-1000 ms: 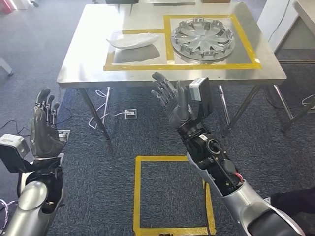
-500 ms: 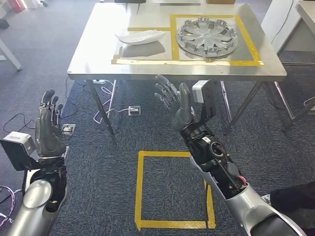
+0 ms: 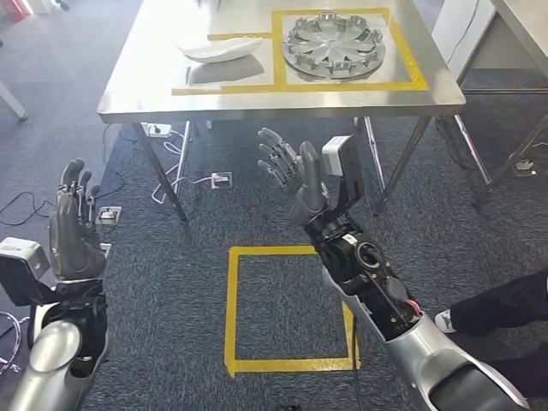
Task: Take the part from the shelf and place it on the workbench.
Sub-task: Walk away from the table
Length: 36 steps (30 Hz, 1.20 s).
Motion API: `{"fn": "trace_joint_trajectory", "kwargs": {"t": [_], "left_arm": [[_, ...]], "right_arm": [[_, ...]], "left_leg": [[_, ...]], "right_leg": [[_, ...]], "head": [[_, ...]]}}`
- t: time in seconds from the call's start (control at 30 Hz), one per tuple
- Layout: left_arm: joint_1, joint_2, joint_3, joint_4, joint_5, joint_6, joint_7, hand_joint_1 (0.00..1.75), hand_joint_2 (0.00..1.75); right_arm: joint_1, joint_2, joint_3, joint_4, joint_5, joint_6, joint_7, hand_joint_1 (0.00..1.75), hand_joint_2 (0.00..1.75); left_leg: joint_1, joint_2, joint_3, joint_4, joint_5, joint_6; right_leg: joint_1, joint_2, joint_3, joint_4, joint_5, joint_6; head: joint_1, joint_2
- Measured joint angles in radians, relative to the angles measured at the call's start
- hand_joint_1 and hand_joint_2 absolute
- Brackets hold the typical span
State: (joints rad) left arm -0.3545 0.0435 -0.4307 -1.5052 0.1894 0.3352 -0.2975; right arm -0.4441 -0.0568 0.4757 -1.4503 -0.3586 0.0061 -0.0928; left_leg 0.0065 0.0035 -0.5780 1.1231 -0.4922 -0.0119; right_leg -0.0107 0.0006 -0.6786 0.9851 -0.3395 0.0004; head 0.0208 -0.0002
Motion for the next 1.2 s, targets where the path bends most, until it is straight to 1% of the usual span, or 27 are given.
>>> {"fn": "trace_joint_trajectory", "kwargs": {"t": [0.03,0.07,0.1,0.17,0.2,0.23,0.27,0.33,0.37,0.4,0.43,0.5,0.53,0.57,0.67,0.7,0.73,0.77,0.83,0.87,0.9,0.93,1.0,1.03,1.07,1.17,1.2], "left_arm": [[-0.001,0.0,0.0,-0.001,0.0,0.0,0.0,0.0,0.0],[-0.003,0.0,0.0,-0.003,0.0,0.0,0.0,0.0,0.0],[-0.005,0.0,0.0,-0.004,0.001,-0.001,0.0,0.0,0.0],[-0.008,0.0,0.0,-0.005,0.003,-0.002,0.0,0.0,0.0],[-0.009,0.0,0.0,-0.005,0.004,-0.002,0.0,0.0,0.0],[-0.009,0.0,0.0,-0.005,0.005,-0.003,0.0,0.0,0.0],[-0.009,0.0,0.0,-0.005,0.006,-0.003,0.0,0.0,0.0],[-0.005,0.0,0.0,-0.005,0.006,-0.003,0.0,0.0,0.0],[-0.002,0.0,0.0,-0.005,0.006,-0.003,0.0,0.0,0.0],[0.0,0.0,0.0,-0.005,0.007,-0.003,0.0,0.0,0.0],[0.002,0.0,0.0,-0.005,0.007,-0.003,0.0,0.0,0.0],[0.002,0.0,0.0,-0.005,0.007,-0.003,0.0,0.0,0.0],[0.002,0.0,0.0,-0.005,0.008,-0.003,0.0,0.0,0.0],[0.002,0.0,0.0,-0.005,0.008,-0.002,-0.001,0.0,0.0],[0.0,0.0,-0.001,-0.005,0.011,0.005,0.0,0.0,0.0],[-0.001,0.001,-0.001,-0.005,0.011,0.007,0.0,0.0,0.0],[-0.002,0.001,-0.001,-0.005,0.011,0.008,0.0,0.0,0.0],[-0.002,0.002,-0.002,-0.005,0.011,0.01,0.002,0.0,0.0],[0.001,0.002,-0.002,-0.005,0.013,0.013,0.006,0.0,0.0],[0.003,0.002,-0.002,-0.005,0.014,0.015,0.007,0.0,0.0],[0.004,0.002,-0.002,-0.005,0.014,0.016,0.007,0.0,0.0],[0.004,0.002,-0.002,-0.005,0.015,0.017,0.007,0.0,0.0],[0.002,0.002,-0.002,-0.006,0.015,0.018,0.008,0.0,0.0],[0.001,0.002,-0.002,-0.006,0.016,0.018,0.008,0.0,0.0],[0.0,0.002,-0.003,-0.007,0.016,0.018,0.008,0.0,0.0],[-0.001,0.003,-0.003,-0.008,0.017,0.018,0.008,0.0,0.0],[-0.001,0.003,-0.003,-0.008,0.017,0.018,0.008,0.0,0.0]], "right_arm": [[0.0,0.0,0.0,-0.001,0.0,0.0,0.0,0.0,0.0],[0.0,0.0,0.0,-0.001,0.0,0.0,-0.001,0.0,0.0],[0.0,0.0,0.0,-0.002,0.0,0.0,-0.001,0.0,0.0],[0.001,0.0,0.001,-0.002,0.0,-0.001,-0.001,0.0,0.0],[0.001,0.0,0.001,-0.002,0.0,-0.002,0.0,0.0,0.0],[0.002,0.0,0.001,-0.002,0.0,-0.004,0.0,0.0,0.0],[0.002,-0.001,0.001,-0.002,0.0,-0.006,0.0,0.0,0.0],[0.006,-0.001,0.002,-0.001,0.0,-0.008,0.0,0.0,0.0],[0.008,-0.002,0.002,-0.001,0.0,-0.009,0.0,0.0,0.0],[0.01,-0.002,0.002,-0.001,0.0,-0.009,0.0,0.0,0.0],[0.011,-0.002,0.002,-0.001,0.0,-0.01,0.0,0.0,0.0],[0.01,-0.002,0.002,-0.001,0.001,-0.011,-0.001,0.0,0.0],[0.009,-0.002,0.002,-0.002,0.001,-0.012,-0.002,0.0,0.0],[0.01,-0.002,0.003,-0.002,0.001,-0.012,-0.002,0.0,0.0],[0.012,-0.003,0.002,-0.004,0.001,-0.015,-0.003,0.0,0.0],[0.012,-0.003,0.002,-0.005,0.001,-0.015,-0.003,0.0,0.0],[0.012,-0.003,0.002,-0.007,0.002,-0.015,-0.003,0.0,0.0],[0.012,-0.003,0.003,-0.008,0.003,-0.015,-0.003,0.0,0.0],[0.013,-0.003,0.003,-0.01,0.006,-0.015,-0.001,0.0,0.0],[0.013,-0.003,0.003,-0.01,0.006,-0.015,0.0,0.0,0.0],[0.013,-0.003,0.003,-0.01,0.006,-0.015,0.001,0.0,0.0],[0.014,-0.003,0.003,-0.01,0.006,-0.015,0.001,0.0,0.0],[0.013,-0.003,0.003,-0.013,0.006,-0.015,0.001,0.0,0.0],[0.013,-0.003,0.003,-0.015,0.006,-0.015,0.001,0.0,0.0],[0.012,-0.003,0.003,-0.017,0.006,-0.015,0.001,0.0,0.0],[0.013,-0.003,0.004,-0.018,0.007,-0.015,0.002,0.0,0.0],[0.013,-0.004,0.004,-0.018,0.007,-0.015,0.002,0.0,0.0]], "left_leg": [[-0.003,-0.001,0.044,-0.068,-0.008,0.006],[-0.008,-0.002,0.072,-0.119,-0.02,0.013],[-0.014,-0.003,0.085,-0.149,-0.028,0.02],[-0.016,-0.004,0.076,-0.163,-0.008,0.035],[-0.015,-0.002,0.069,-0.169,0.007,0.042],[-0.013,0.0,0.061,-0.174,0.021,0.048],[-0.011,0.002,0.05,-0.178,0.034,0.052],[-0.012,0.004,0.028,-0.178,0.053,0.057],[-0.013,0.004,0.017,-0.177,0.062,0.056],[-0.013,0.004,0.007,-0.177,0.07,0.056],[-0.013,0.004,-0.002,-0.176,0.077,0.054],[-0.015,0.003,-0.014,-0.173,0.088,0.047],[-0.016,0.003,-0.018,-0.171,0.092,0.042],[-0.017,0.004,-0.021,-0.169,0.095,0.037],[-0.014,0.005,-0.026,-0.167,0.103,0.022],[-0.014,0.004,-0.032,-0.156,0.093,0.016],[-0.013,0.003,-0.047,-0.123,0.069,0.011],[-0.01,0.002,-0.07,-0.068,0.033,0.005],[-0.003,0.001,-0.129,0.072,-0.04,-0.006],[0.0,0.001,-0.146,0.119,-0.057,-0.01],[0.004,0.001,-0.144,0.127,-0.055,-0.013],[0.007,0.001,-0.12,0.094,-0.035,-0.015],[0.013,0.002,-0.033,-0.052,0.02,-0.016],[0.013,0.001,0.003,-0.117,0.039,-0.013],[0.011,0.0,0.023,-0.158,0.049,-0.009],[0.005,-0.007,0.025,-0.176,0.057,0.013],[0.004,-0.009,0.023,-0.179,0.062,0.021]], "right_leg": [[0.0,0.001,-0.007,-0.002,0.011,0.005],[-0.002,0.001,-0.009,-0.005,0.021,0.01],[-0.004,0.001,-0.01,-0.011,0.032,0.017],[-0.009,0.001,-0.011,-0.025,0.05,0.029],[-0.009,0.002,-0.018,-0.019,0.041,0.034],[-0.009,0.003,-0.032,0.01,0.013,0.038],[-0.009,0.003,-0.052,0.065,-0.032,0.04],[-0.008,0.003,-0.088,0.21,-0.125,0.044],[-0.008,0.003,-0.088,0.255,-0.149,0.046],[-0.008,0.003,-0.068,0.261,-0.156,0.046],[-0.008,0.003,-0.026,0.223,-0.147,0.045],[-0.006,0.002,0.086,0.079,-0.121,0.037],[-0.003,0.003,0.125,0.019,-0.113,0.03],[0.0,0.003,0.146,-0.015,-0.112,0.024],[0.002,0.003,0.148,-0.033,-0.101,0.004],[0.0,0.002,0.147,-0.037,-0.094,-0.001],[-0.003,0.0,0.145,-0.042,-0.087,-0.007],[-0.005,-0.001,0.141,-0.045,-0.081,-0.011],[-0.005,-0.003,0.128,-0.045,-0.072,-0.014],[-0.005,-0.003,0.122,-0.045,-0.068,-0.014],[-0.005,-0.002,0.117,-0.045,-0.064,-0.013],[-0.006,-0.002,0.113,-0.045,-0.06,-0.01],[-0.007,-0.001,0.108,-0.044,-0.055,-0.004],[-0.006,-0.001,0.106,-0.043,-0.053,0.001],[-0.005,-0.001,0.103,-0.042,-0.05,0.007],[-0.006,-0.003,0.097,-0.044,-0.044,0.025],[-0.008,-0.004,0.091,-0.035,-0.053,0.03]], "head": [[0.002,0.0],[0.004,0.0],[0.004,0.0],[0.003,0.0],[0.001,0.0],[0.004,0.0],[0.008,0.0],[0.016,0.0],[0.019,0.0],[0.021,0.0],[0.024,0.0],[0.032,0.0],[0.034,0.0],[0.035,0.0],[0.031,0.0],[0.029,0.0],[0.024,0.0],[0.018,0.0],[0.008,0.0],[0.005,0.0],[0.004,0.0],[0.003,0.0],[0.0,0.0],[-0.001,0.0],[0.0,0.0],[0.005,0.0],[0.006,0.0]]}}
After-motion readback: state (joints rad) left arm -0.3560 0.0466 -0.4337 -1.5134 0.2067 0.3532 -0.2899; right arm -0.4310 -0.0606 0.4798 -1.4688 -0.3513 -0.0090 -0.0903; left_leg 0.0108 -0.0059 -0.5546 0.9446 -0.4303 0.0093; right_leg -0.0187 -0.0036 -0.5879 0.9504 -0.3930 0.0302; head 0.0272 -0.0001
